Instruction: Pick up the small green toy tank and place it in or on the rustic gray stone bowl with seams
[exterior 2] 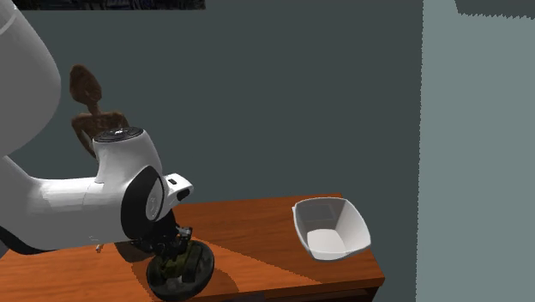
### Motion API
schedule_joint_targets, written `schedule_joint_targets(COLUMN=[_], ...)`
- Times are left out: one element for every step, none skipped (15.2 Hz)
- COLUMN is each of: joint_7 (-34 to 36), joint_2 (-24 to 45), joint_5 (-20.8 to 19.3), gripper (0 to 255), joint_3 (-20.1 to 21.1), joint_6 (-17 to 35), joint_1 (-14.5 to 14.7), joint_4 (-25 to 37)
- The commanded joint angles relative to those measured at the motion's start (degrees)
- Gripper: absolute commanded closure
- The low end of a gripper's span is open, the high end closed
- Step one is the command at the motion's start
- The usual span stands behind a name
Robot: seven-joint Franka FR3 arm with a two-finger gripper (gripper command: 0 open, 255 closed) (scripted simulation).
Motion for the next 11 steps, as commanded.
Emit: schedule_joint_targets(joint_7=[-0.4, -0.4, -0.4, -0.4, -0.4, -0.4, -0.4, -0.4, -0.3, -0.4, -0.3], joint_2=[1.6, 1.6, 1.6, 1.6, 1.6, 1.6, 1.6, 1.6, 1.3, 1.5, 1.5], joint_5=[0.4, 0.4, 0.4, 0.4, 0.4, 0.4, 0.4, 0.4, 0.3, 0.4, 0.4], gripper=[255, 255, 255, 255, 255, 255, 255, 255, 0, 0, 0], joint_3=[-0.2, -0.2, -0.2, -0.2, -0.2, -0.2, -0.2, -0.2, -0.1, -0.2, -0.1], joint_6=[1.5, 1.5, 1.5, 1.5, 1.5, 1.5, 1.5, 1.5, 1.4, 1.6, 1.6], joint_1=[0.2, 0.2, 0.2, 0.2, 0.2, 0.2, 0.2, 0.3, 0.2, 0.2, 0.3], joint_4=[0.1, 0.1, 0.1, 0.1, 0.1, 0.1, 0.1, 0.1, 0.0, 0.0, 0.0])
